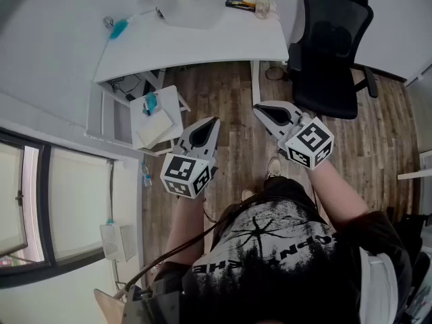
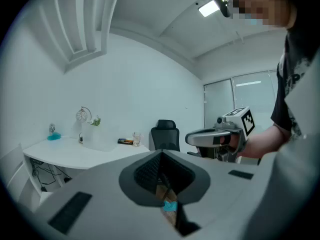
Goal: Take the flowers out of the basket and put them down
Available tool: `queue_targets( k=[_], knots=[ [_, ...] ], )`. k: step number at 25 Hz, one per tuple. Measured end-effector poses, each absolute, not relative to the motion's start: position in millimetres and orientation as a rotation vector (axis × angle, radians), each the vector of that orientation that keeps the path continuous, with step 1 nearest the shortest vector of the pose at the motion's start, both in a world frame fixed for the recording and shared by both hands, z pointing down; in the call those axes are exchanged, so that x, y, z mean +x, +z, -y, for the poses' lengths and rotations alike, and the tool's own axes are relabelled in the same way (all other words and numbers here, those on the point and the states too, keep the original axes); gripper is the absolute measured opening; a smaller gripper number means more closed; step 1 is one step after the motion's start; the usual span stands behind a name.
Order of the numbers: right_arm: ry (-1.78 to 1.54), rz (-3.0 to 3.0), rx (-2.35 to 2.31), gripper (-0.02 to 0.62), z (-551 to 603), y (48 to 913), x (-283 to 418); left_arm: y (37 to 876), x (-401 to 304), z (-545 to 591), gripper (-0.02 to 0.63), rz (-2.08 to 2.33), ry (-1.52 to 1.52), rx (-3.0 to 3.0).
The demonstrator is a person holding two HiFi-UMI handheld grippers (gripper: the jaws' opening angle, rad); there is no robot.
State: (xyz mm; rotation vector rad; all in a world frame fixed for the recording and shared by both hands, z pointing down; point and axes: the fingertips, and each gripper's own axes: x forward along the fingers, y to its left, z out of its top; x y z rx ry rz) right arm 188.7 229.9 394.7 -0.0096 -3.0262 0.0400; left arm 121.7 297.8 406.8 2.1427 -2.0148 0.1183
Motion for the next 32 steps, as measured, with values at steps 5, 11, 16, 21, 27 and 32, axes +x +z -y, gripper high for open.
queue_targets(
  k=[5,11,16,21,27,32],
  knots=[
    [0.044,3.021,-0.012,0.017,-230.6,395.8,188.6,405.7,122.7,-296.9,0.011,2.013,0.115,2.147],
    [0.071,3.021,0.003,0.017,-228.8,399.7,191.1,410.2,123.3,-294.6,0.011,2.003,0.110,2.144],
    [0.128,3.015,0.007,0.018,-227.4,404.2,193.3,412.1,128.2,-295.6,0.011,1.990,0.094,2.148],
    [0.095,3.017,0.034,0.020,-225.4,407.1,195.3,413.6,131.2,-295.6,0.011,1.978,0.083,2.157],
    [0.065,3.022,0.043,0.020,-226.6,405.9,184.7,421.3,116.1,-305.7,0.011,1.984,0.057,2.129],
    [0.005,3.036,0.022,0.018,-219.9,405.7,171.1,427.1,103.5,-295.3,0.011,1.988,0.049,2.111]
  ],
)
